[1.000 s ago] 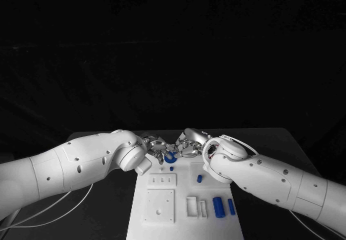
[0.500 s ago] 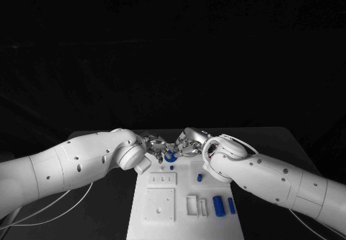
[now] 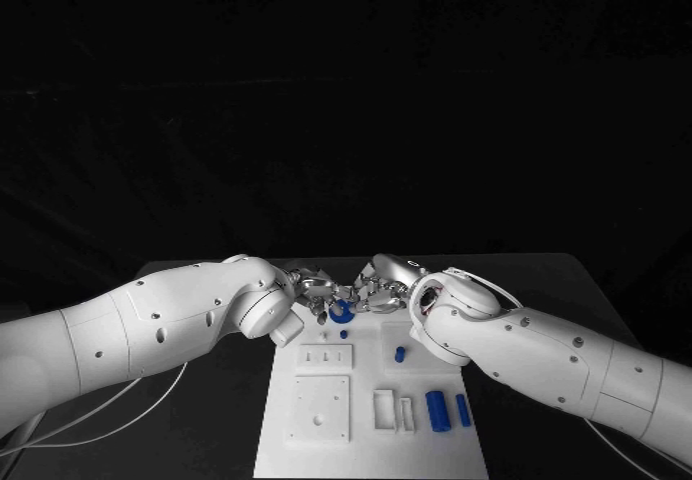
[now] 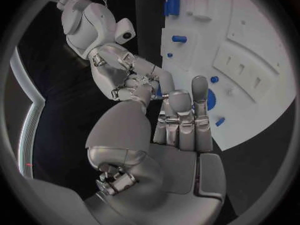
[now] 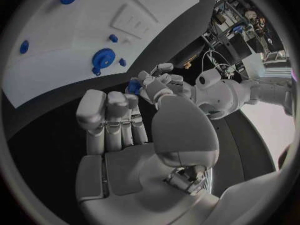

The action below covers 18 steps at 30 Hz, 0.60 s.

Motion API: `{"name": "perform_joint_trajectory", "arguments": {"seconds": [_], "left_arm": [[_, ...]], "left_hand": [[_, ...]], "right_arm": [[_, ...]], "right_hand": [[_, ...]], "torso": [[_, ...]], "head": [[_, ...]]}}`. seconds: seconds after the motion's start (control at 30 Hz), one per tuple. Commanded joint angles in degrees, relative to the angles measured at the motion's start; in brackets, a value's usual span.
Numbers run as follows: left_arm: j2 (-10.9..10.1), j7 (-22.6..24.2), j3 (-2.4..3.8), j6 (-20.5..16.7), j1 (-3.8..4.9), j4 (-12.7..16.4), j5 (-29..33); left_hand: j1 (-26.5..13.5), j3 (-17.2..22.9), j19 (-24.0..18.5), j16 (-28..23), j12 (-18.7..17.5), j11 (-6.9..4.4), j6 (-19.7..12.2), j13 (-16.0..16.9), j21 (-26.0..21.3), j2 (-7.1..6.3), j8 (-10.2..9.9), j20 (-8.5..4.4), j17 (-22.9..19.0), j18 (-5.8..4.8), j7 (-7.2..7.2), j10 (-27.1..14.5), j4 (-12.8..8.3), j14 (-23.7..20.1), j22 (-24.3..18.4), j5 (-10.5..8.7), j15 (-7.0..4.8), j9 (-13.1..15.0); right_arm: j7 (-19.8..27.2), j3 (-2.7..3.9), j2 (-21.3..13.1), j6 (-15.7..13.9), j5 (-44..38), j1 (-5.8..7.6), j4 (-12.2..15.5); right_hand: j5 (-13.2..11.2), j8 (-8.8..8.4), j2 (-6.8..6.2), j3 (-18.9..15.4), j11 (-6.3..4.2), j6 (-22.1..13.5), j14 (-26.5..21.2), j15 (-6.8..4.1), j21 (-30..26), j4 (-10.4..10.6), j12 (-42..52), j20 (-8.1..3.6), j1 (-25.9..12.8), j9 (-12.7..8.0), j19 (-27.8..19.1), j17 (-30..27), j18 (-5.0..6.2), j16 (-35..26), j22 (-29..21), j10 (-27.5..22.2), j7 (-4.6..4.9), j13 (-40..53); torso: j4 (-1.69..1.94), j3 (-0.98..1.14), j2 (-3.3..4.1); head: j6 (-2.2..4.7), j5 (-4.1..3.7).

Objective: Assemble the parts on the task board

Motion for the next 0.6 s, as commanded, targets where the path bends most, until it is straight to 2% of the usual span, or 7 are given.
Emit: {"name": "perform_joint_trajectory", "arguments": {"seconds": [0.03,0.1,0.2,0.23,0.43,0.5,0.6], "left_arm": [[0.0,-0.3,-0.09,0.1,-0.04,-0.1,-2.0],[-0.1,-0.7,-0.09,0.2,-0.03,-0.2,-2.4],[-0.2,-1.6,-0.11,0.5,-0.03,-0.4,-3.0],[-0.2,-1.9,-0.11,0.7,-0.03,-0.5,-3.2],[-0.6,-3.8,-0.17,1.8,-0.03,-0.8,-4.8],[-0.7,-4.6,-0.23,2.3,-0.03,-0.9,-5.4],[-0.8,-5.6,-0.72,3.1,-0.03,-1.0,-5.9]], "left_hand": [[0.0,0.1,0.2,0.3,0.6,-0.33,7.1,0.1,0.3,-0.06,0.3,-0.49,0.2,-0.75,-4.78,2.9,-0.4,0.1,0.2,0.55,-0.45,33.4],[-0.1,0.1,0.3,0.5,1.2,-0.34,7.5,0.2,0.3,-0.04,0.3,-0.53,0.5,-0.74,-4.88,2.9,-0.4,0.2,0.4,0.84,-0.51,33.7],[-0.3,0.2,0.3,0.5,1.5,-0.36,7.7,0.1,0.3,-0.13,0.3,-0.54,0.7,-0.73,-4.92,2.9,-0.5,0.3,0.6,1.49,-0.52,33.8],[-0.4,0.2,0.4,0.5,1.6,-0.39,7.8,0.1,0.3,-0.16,0.3,-0.54,0.8,-0.72,-4.96,2.9,-0.6,0.4,0.6,1.76,-0.53,33.8],[-0.9,0.6,0.6,1.2,2.6,-0.49,8.3,0.1,0.3,-0.08,0.3,-0.55,2.2,-0.64,-5.11,2.9,-0.8,0.7,1.2,2.51,-0.57,34.1],[-1.0,0.6,0.7,1.4,2.9,-0.52,8.5,0.1,0.3,-0.09,0.3,-0.52,2.8,-0.62,-5.14,3.0,-0.9,0.7,1.4,2.71,-0.55,34.3],[-1.3,0.9,0.9,1.6,3.1,-0.53,8.5,0.0,0.0,0.11,0.3,-0.5,3.1,-0.6,-5.14,2.9,-1.1,0.7,1.8,3.06,-0.54,34.5]], "right_arm": [[2.2,0.12,-1.0,-2.6,0.7,-0.04,0.9],[2.7,0.12,-2.1,-3.2,0.9,-0.23,1.8],[3.3,0.12,-4.1,-3.5,1.2,-0.5,3.2],[3.4,0.12,-4.9,-3.5,1.3,-0.59,3.8],[4.1,0.18,-8.9,-3.4,2.2,-0.94,6.2],[4.3,0.31,-10.3,-3.4,2.9,-1.0,6.7],[4.6,0.73,-11.9,-3.8,4.6,-1.05,6.7]], "right_hand": [[0.5,-0.48,-1.57,-2.0,0.67,-4.2,-0.7,0.4,-2.1,0.5,-3.1,0.42,0.7,-0.3,0.2,-1.0,0.14,-1.2,6.2,-1.8,1.14,-2.8],[1.0,-0.46,-1.67,-4.7,1.0,-5.8,-1.1,0.68,-4.2,1.6,-3.8,0.88,2.0,-0.3,0.1,-1.7,0.56,-1.8,5.8,-2.5,1.56,-4.7],[2.1,-0.44,-1.98,-6.8,1.32,-7.7,-2.0,0.95,-7.3,2.4,-4.2,1.16,3.0,-0.3,-0.3,-3.1,0.9,-3.1,5.1,-3.1,1.95,-6.5],[2.5,-0.37,-2.14,-8.0,1.44,-8.8,-2.5,1.19,-9.3,3.5,-3.7,1.38,4.2,-0.2,-0.5,-4.0,1.06,-3.8,4.9,-3.6,2.13,-7.8],[3.2,-0.63,-3.18,-9.1,1.83,-12.3,-3.8,1.49,-15.2,5.6,-3.0,1.75,5.4,-0.5,-0.9,-5.7,1.53,-4.8,4.0,-4.8,2.47,-10.2],[3.4,-0.65,-3.34,-9.2,1.86,-12.3,-4.2,1.59,-18.2,6.2,-3.1,1.87,5.9,-0.5,-1.2,-6.3,1.73,-5.1,3.4,-5.0,2.49,-11.6],[3.5,-0.66,-3.27,-8.9,1.82,-11.7,-4.3,1.56,-19.6,6.2,-2.8,1.84,6.1,-0.5,-0.9,-6.9,1.73,-5.0,3.5,-5.1,2.46,-12.5]], "torso": [[-0.01,0.02,0.03],[0.02,-0.03,0.03],[-0.03,0.03,-0.06],[-0.05,0.02,-0.06],[-0.21,0.09,-0.08],[-0.21,0.06,-0.09],[-0.49,0.22,-0.36]], "head": [[-0.02,-0.02],[-0.1,0.07],[-0.26,0.22],[-0.28,0.26],[-0.39,0.4],[-0.45,0.43],[-0.76,0.61]]}}
